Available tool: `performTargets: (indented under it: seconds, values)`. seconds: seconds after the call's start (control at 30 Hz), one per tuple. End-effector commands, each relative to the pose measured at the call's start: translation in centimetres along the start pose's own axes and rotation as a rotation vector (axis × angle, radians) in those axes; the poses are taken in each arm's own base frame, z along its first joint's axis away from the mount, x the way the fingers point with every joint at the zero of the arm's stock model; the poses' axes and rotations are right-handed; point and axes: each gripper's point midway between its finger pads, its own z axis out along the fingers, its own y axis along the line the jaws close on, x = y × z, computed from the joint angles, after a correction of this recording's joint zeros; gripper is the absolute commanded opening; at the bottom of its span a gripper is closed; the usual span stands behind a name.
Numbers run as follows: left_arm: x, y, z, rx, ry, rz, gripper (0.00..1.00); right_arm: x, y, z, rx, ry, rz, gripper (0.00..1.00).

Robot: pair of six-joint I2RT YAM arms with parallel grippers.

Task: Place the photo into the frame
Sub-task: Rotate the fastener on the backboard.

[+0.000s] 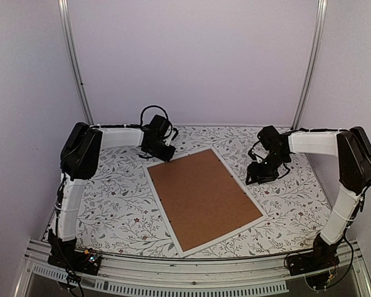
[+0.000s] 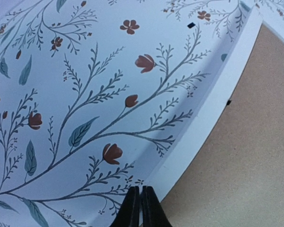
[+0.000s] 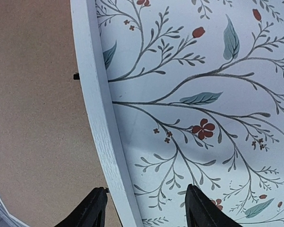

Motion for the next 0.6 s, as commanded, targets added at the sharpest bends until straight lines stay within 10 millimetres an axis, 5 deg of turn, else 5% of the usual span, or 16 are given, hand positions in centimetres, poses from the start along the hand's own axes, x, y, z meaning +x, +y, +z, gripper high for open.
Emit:
performTargets:
  seconds: [0.0, 0.13, 0.37, 0.57]
  values:
    - [5.4, 2.4, 1.0, -0.059, 0.140, -0.094, 0.00, -1.2, -0.4, -1.0, 0.020, -0.035, 0.029, 0.60]
    - [6.6, 3.1, 0.4, -0.058, 0.140, -0.129, 0.01, -1.7, -0.4, -1.0, 0.011, -0.036, 0.046, 0.60]
    - [5.0, 1.4, -0.6, 0.062, 0.061, -0.121, 0.42, -1.9, -0.3, -0.5, 0.000, -0.033, 0.045, 0.60]
    - [3.5, 1.1, -0.3, 0.099, 0.020, -0.088, 0.53, -1.3, -0.6, 0.1, 0.000, -0.019, 0.049, 0.60]
